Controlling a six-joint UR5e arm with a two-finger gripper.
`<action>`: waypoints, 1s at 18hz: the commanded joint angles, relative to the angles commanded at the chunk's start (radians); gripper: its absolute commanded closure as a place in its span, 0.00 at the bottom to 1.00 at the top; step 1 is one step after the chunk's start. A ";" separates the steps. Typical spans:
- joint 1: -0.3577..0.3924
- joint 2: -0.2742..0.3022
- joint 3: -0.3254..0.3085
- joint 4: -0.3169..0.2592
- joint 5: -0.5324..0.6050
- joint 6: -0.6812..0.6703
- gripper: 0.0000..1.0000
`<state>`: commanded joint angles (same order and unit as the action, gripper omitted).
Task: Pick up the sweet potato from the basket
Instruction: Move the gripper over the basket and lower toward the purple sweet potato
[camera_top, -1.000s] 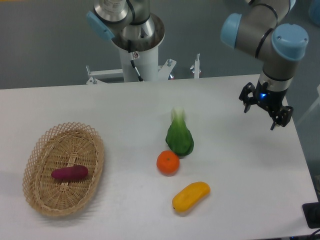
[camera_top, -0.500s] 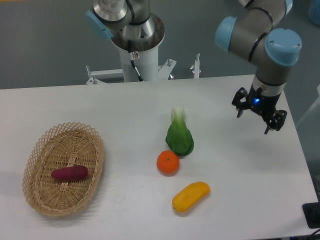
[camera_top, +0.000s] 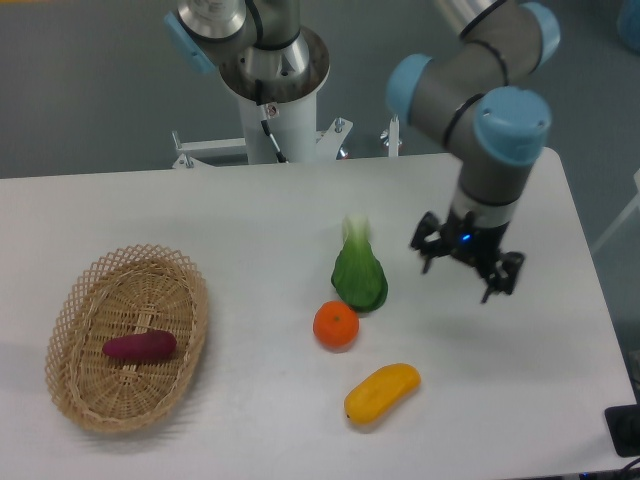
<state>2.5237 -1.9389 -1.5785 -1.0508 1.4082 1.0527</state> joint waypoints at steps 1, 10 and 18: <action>-0.029 -0.003 0.002 0.000 0.000 -0.044 0.00; -0.291 -0.048 0.043 0.002 0.003 -0.309 0.00; -0.519 -0.090 0.022 0.005 0.009 -0.327 0.00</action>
<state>2.0051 -2.0293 -1.5570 -1.0462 1.4174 0.7256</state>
